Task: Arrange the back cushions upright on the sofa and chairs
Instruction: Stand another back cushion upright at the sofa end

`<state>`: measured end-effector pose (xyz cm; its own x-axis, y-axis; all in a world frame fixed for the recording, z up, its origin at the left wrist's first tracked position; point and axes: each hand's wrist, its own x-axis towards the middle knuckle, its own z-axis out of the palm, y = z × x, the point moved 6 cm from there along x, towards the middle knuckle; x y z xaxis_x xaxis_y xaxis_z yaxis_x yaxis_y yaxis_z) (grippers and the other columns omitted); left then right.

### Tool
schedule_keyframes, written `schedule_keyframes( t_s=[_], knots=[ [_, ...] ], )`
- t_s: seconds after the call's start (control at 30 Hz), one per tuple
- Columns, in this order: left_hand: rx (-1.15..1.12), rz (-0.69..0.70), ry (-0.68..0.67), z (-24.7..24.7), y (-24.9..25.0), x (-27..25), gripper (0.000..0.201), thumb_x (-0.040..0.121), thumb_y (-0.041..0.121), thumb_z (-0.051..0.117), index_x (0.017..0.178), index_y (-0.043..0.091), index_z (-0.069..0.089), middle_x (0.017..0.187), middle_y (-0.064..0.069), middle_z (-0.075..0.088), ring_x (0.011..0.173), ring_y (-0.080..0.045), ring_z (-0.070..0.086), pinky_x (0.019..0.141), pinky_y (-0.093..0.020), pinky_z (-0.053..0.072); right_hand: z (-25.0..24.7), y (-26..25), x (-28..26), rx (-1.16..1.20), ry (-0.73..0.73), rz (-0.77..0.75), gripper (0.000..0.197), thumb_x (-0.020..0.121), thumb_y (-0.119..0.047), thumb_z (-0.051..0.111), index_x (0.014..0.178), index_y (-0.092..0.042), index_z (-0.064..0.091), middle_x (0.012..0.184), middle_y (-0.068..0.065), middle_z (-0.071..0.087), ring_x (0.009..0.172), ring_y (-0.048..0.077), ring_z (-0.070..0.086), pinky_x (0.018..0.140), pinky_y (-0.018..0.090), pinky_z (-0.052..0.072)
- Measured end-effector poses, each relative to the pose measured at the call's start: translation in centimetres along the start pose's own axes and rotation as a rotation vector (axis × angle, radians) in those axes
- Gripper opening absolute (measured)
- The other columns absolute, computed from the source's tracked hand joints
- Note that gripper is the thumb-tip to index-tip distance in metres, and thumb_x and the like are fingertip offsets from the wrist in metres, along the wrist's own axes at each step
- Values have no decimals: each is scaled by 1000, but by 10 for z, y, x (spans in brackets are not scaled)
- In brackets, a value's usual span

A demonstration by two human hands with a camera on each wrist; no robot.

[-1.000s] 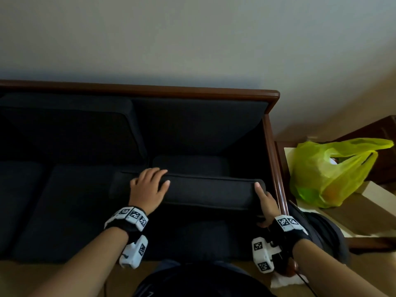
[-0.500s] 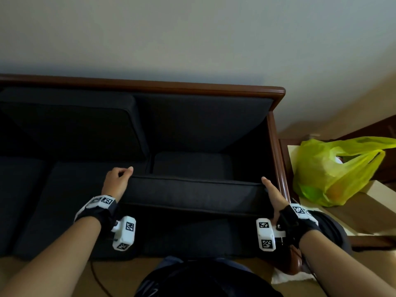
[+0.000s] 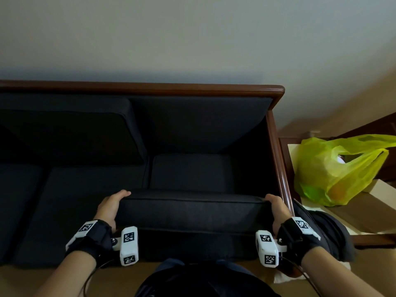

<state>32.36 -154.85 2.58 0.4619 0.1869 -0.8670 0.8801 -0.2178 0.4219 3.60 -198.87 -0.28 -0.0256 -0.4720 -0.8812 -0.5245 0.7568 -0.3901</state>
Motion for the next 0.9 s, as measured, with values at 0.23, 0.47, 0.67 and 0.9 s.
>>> schedule_keyframes(
  t_s=[0.23,0.47,0.67,0.9],
  knots=[
    [-73,103,7,36,41,-9,58,62,32,82,115,13,66,108,-19,69,97,-40,67,90,-56,54,7,-76,-41,13,57,-163,65,65,-27,69,125,-6,56,99,17,63,98,38,63,95,51,50],
    [-75,201,-46,91,100,-17,48,68,38,78,111,17,67,111,-13,69,100,-33,67,84,-45,55,20,-143,-8,60,64,-228,79,43,-37,76,117,-11,65,116,18,67,100,37,64,89,48,52],
    [98,329,-62,128,137,-22,68,76,34,73,139,25,48,140,-4,51,123,-24,50,97,-41,47,49,-172,-13,-4,-19,-317,62,78,-18,64,138,-28,50,133,11,58,112,33,56,75,37,48],
    [185,440,-110,156,184,-27,90,84,27,69,158,27,18,163,-5,24,143,-30,34,114,-41,36,79,-220,-16,-173,1,-460,85,78,-27,68,153,-24,28,146,9,48,126,35,52,107,50,45]
  ],
)
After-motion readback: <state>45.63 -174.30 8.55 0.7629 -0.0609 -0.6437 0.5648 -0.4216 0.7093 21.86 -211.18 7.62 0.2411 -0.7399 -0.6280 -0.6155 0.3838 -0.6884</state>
